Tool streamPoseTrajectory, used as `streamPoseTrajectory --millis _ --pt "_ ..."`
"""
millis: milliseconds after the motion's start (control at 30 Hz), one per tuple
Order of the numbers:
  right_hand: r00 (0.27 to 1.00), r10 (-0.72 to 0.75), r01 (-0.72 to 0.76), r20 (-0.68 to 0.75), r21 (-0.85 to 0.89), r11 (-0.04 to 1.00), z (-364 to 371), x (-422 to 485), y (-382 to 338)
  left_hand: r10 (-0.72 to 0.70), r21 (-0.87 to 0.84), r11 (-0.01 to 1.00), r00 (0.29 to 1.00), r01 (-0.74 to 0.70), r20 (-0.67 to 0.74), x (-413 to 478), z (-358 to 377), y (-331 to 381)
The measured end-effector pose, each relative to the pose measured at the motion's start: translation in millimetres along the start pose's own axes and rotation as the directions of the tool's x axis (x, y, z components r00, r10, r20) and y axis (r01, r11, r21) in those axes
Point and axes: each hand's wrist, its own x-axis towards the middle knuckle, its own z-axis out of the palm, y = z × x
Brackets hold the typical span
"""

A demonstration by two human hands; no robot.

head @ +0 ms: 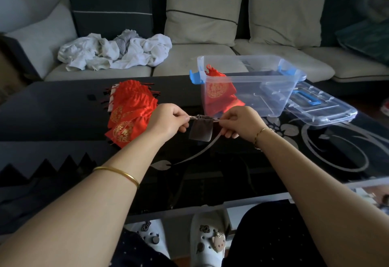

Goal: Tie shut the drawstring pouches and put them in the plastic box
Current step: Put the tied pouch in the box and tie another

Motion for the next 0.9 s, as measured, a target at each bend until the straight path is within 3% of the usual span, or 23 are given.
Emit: streamPoseTrajectory --millis 67,133,200,300,433,600,667,733,800,900 --pt "0.999 -0.01 0.005 -0.035 -0.149 0.989 -1.0 1.4 -2.3 -0.013 0.008 1.0 1.0 0.013 -0.021 -0.1 -3.2 -1.4" --pt "0.999 0.012 -0.019 -0.047 -0.168 0.986 -1.2 0.8 -5.4 -0.033 -0.008 0.999 0.999 0.033 -0.035 -0.6 -5.6 -2.3" --pt "0.993 0.12 -0.12 0.012 0.067 0.99 -1.2 -1.6 -8.7 -0.069 -0.052 0.996 0.997 0.066 -0.044 -0.9 -7.6 -2.1" --pt "0.936 0.245 -0.345 0.254 0.513 0.786 -2.9 -4.9 -14.9 -0.134 -0.114 0.985 0.99 0.127 -0.052 -1.3 -9.2 -0.4" --pt "0.9 0.328 -0.433 0.286 0.668 0.605 -1.3 -1.3 -16.5 -0.273 -0.233 0.938 0.961 0.258 -0.035 2.0 -8.3 1.5" --pt "0.834 0.477 -0.485 0.277 0.782 0.392 0.1 4.1 -11.4 -0.45 -0.519 0.778 0.89 0.355 -0.066 9.2 -11.7 9.5" --pt "0.834 0.504 -0.463 0.225 0.782 0.417 2.4 7.1 -10.2 -0.489 -0.607 0.709 0.87 0.358 -0.058 8.9 -9.8 18.1" --pt "0.861 0.498 -0.409 0.106 0.726 0.553 5.1 8.8 -9.6 -0.481 -0.707 0.628 0.876 0.326 -0.024 7.8 -7.9 25.6" --pt "0.891 0.453 -0.359 0.023 0.646 0.674 7.8 8.8 -9.8 -0.403 -0.79 0.553 0.915 0.263 0.023 5.6 -7.6 31.1" --pt "0.921 0.391 -0.309 -0.01 0.593 0.743 11.3 8.5 -11.3 -0.307 -0.877 0.431 0.948 0.214 0.081 2.8 -10.0 35.9"
